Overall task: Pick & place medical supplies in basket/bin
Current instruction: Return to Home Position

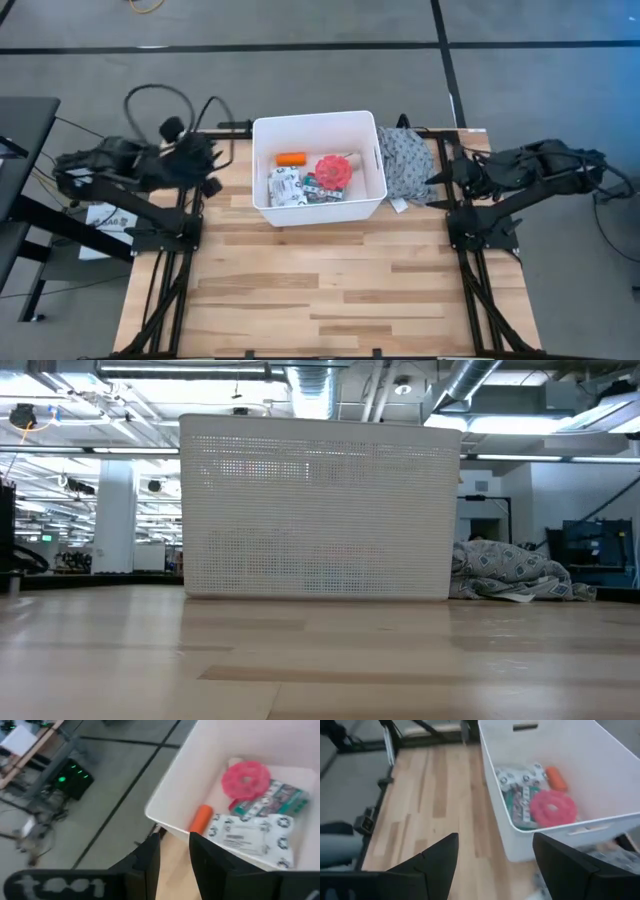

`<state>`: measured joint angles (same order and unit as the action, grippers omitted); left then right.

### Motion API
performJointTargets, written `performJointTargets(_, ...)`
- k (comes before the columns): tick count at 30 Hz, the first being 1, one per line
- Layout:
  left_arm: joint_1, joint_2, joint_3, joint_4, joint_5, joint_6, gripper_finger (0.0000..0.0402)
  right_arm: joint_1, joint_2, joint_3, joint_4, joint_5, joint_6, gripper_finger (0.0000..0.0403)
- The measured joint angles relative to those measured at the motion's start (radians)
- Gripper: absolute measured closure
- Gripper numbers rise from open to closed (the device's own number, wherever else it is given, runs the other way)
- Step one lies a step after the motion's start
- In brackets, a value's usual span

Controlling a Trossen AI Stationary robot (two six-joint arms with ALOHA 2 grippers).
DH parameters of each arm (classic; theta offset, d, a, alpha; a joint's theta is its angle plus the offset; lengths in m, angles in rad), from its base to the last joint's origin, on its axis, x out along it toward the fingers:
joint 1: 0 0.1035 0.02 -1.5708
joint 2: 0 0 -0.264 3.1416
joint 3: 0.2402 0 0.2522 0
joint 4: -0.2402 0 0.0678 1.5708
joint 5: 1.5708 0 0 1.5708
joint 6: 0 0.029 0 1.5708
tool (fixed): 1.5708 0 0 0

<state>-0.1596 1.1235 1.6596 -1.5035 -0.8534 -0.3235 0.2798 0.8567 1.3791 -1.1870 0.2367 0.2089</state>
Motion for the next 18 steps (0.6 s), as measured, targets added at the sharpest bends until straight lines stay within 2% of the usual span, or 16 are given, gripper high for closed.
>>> performJointTargets(2, -0.044, -0.102, -0.144, 0.071, 0.005, -0.018, 0.0306, 0.003, -0.089, -0.123, 0.107, -0.002, -0.005, 0.0153)
performJointTargets(5, -0.114, -0.253, -0.386, 0.271, 0.012, -0.006, 0.0306, 0.017, -0.248, -0.306, 0.269, -0.028, -0.006, 0.0153)
performJointTargets(11, -0.228, -0.523, -0.868, 0.776, 0.075, 0.180, 0.0306, 0.022, -0.523, -0.621, 0.502, -0.112, 0.001, 0.0153)
performJointTargets(18, -0.264, -0.756, -1.260, 1.304, 0.101, 0.399, 0.0306, 0.021, -0.789, -0.851, 0.683, -0.129, -0.045, 0.0153)
